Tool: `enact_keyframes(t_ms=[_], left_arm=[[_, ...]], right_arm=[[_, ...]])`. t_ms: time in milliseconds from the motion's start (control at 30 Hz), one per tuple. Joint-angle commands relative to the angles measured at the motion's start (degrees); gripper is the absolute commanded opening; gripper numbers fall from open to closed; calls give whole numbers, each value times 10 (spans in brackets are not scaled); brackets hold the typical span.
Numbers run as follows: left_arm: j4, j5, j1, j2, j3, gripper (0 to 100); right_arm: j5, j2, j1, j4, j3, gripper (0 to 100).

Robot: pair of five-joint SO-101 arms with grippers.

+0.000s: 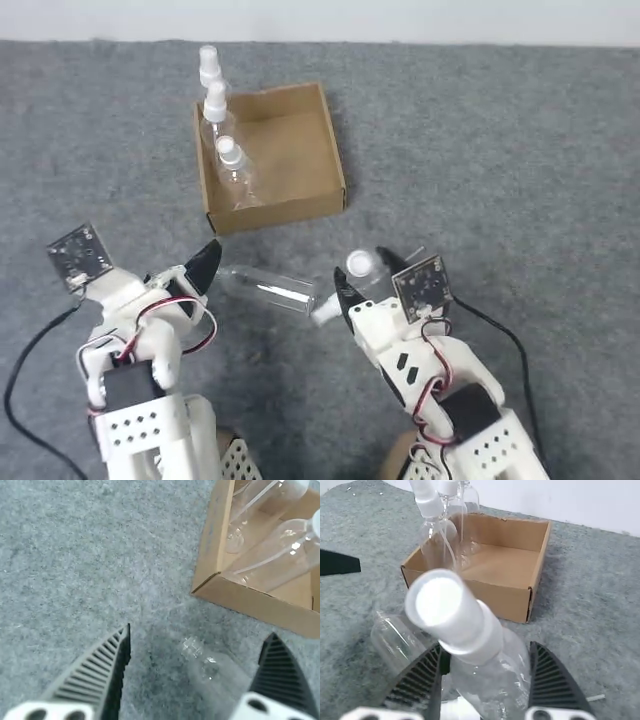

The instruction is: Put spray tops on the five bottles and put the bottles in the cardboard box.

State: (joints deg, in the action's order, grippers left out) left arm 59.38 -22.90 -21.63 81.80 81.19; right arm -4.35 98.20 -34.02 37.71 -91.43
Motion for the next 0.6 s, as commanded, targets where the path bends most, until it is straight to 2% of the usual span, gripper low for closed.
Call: enact_keyframes(t_ms=[0,567], left_arm=[[0,0,-3,8,-5,378],[-18,0,0,8,10,378]], right_arm=[[-1,13,9,14,68,127],[16,7,6,13,149,127]])
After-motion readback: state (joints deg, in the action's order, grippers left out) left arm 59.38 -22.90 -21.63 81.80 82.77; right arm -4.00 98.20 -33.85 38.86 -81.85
